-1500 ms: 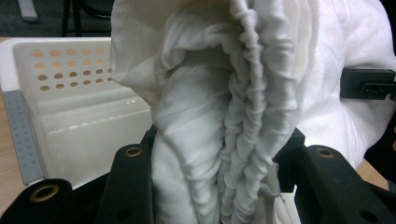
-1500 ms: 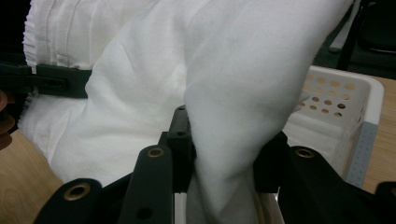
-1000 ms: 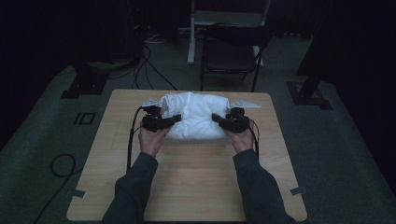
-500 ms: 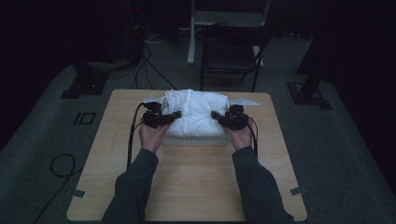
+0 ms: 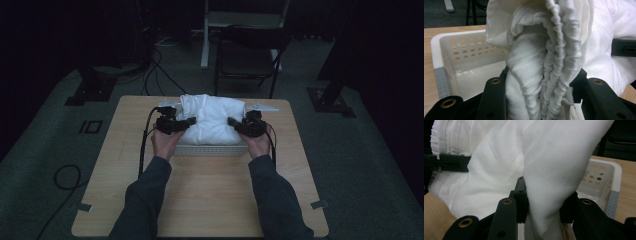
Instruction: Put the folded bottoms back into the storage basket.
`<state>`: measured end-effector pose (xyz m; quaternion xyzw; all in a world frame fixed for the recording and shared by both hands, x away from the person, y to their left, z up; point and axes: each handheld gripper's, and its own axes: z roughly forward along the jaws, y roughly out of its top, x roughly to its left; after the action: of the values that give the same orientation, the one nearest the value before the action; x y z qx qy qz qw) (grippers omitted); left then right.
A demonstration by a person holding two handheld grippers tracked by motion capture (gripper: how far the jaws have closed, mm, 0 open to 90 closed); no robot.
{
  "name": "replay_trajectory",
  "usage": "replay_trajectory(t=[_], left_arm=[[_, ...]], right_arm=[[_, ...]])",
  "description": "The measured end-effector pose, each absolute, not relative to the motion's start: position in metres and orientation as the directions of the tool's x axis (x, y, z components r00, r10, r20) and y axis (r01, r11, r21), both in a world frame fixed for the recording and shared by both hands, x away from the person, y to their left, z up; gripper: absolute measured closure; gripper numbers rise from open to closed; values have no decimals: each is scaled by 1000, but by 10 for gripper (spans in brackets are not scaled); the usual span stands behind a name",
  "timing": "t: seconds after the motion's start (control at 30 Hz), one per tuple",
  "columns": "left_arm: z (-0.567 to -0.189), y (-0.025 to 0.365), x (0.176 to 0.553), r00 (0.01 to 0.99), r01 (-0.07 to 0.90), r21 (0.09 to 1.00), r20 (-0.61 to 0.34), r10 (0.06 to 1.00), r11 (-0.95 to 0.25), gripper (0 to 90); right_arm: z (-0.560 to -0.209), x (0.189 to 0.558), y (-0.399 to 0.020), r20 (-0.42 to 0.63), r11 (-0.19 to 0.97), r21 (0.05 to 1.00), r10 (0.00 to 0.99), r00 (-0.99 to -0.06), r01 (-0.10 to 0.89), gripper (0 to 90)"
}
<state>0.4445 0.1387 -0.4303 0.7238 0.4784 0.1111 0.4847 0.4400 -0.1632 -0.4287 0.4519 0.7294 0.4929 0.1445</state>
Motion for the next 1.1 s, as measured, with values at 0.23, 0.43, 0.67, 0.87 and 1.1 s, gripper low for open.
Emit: replay_trajectory(t=[0.23,0.43,0.67,0.87,1.1], left_arm=[[-436,140,453,504,594,802,-311,806,-62,552],[-444,140,461,483,612,789,-317,816,-56,552],[-456,138,468,450,639,767,-309,838,-60,552],[-462,135,472,438,649,758,-293,850,-73,553],[-467,132,474,422,666,741,-276,864,-89,553]], right_arm=[[-429,447,-160,232,111,843,808,-542,526,671],[-435,455,-156,226,122,833,815,-533,540,670],[-448,466,-152,239,133,801,823,-515,584,670],[-455,471,-150,232,146,785,832,-503,602,669],[-462,475,-146,216,168,765,842,-494,621,667]])
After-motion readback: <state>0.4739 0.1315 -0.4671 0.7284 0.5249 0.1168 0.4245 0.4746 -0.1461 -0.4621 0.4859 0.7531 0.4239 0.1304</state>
